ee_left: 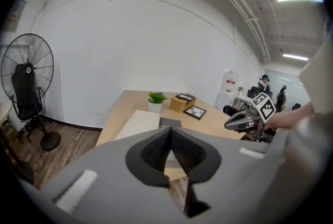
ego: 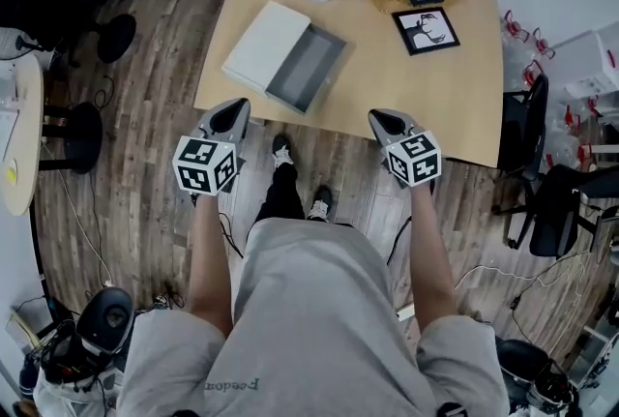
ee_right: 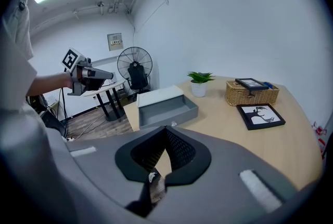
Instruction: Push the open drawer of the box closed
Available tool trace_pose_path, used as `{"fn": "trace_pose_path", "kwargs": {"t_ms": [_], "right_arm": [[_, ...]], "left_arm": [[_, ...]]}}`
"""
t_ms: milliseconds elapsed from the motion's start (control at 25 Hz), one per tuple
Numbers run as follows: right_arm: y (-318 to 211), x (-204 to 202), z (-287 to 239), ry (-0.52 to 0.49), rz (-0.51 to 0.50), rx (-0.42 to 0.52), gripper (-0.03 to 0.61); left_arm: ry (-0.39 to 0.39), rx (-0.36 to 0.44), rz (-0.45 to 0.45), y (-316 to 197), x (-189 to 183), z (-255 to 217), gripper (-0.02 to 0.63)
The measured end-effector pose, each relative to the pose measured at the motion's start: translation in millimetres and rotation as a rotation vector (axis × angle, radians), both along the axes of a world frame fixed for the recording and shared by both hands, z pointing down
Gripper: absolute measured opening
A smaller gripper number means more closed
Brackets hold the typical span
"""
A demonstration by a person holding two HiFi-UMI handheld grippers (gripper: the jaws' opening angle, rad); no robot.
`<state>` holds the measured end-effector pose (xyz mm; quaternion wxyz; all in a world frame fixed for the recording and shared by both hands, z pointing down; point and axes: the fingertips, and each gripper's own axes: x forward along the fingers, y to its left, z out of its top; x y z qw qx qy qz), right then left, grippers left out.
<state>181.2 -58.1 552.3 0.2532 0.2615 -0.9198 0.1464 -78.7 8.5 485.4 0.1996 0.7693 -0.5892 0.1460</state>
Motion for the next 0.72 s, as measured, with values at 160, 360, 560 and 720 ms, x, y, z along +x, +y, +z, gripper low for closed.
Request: {"fn": "trace_pose_path", "kwargs": {"t_ms": [160, 360, 560, 720], "right_arm": [[-12.8, -20.3, 14.9, 0.025, -0.015, -0.016, -0.002], [-36.8, -46.2, 27.2, 0.025, -0.025, -0.040, -0.002], [-51.6, -64.5, 43.8, 0.024, -0.027, -0.067, -0.002], [-59.9, -73.6, 59.4, 0.026, -0.022, -0.096, -0.002]], "left_arm": [[-0.011, -0.013, 0.047, -29.2, -12.0, 9.7, 0.053], [-0.051, -0.035, 0.128, -77.6, -26.9, 22.7, 0.052], [-0.106, -0.082, 0.239, -118.1, -37.5, 46.2, 0.054], [-0.150, -0.124, 0.331, -143.9, -40.4, 68.5, 0.052]]}}
